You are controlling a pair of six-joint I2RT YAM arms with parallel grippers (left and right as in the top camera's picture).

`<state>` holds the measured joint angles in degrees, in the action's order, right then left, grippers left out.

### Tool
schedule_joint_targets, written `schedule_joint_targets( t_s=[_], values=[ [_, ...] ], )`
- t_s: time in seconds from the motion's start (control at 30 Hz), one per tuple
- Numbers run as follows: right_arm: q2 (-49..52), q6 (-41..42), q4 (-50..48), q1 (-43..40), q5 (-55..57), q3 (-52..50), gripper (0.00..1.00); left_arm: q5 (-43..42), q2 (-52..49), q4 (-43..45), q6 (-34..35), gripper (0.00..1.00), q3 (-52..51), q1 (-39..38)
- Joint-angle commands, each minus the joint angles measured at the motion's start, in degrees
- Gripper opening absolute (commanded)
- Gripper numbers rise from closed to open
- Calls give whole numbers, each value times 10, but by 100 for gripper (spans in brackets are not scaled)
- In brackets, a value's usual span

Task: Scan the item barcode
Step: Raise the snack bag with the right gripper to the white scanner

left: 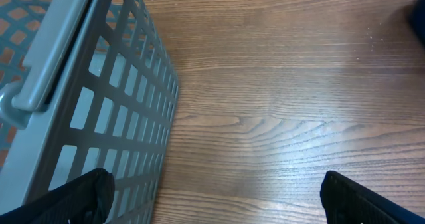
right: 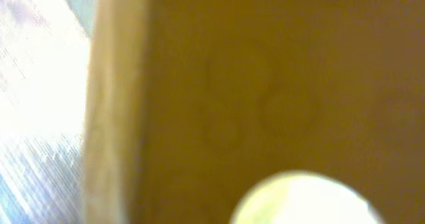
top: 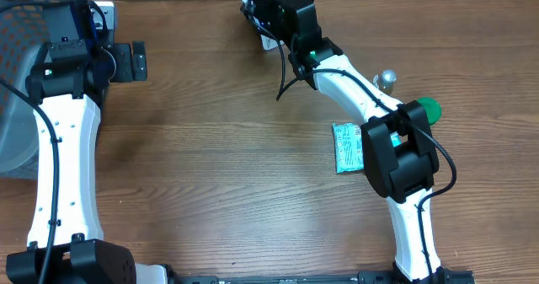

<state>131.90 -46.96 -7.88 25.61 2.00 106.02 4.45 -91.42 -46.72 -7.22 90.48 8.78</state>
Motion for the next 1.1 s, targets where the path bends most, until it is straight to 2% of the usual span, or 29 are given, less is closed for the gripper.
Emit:
schedule_joint_targets(
  t_s=[0.0, 0.87, 0.93, 1.07],
  values=[
    [0, 19, -36, 1, -10, 4, 4, -7, -1, 2, 6, 100, 4, 5],
    [38, 31, -39, 0, -22, 5, 4, -7, -1, 2, 6, 100, 4, 6],
    [24, 51, -37, 0, -9, 5, 4, -7, -1, 2, 6, 100, 4, 6],
    [-29, 162, -11, 0, -13, 5, 4, -7, -1, 2, 6, 100, 4, 6]
  ],
)
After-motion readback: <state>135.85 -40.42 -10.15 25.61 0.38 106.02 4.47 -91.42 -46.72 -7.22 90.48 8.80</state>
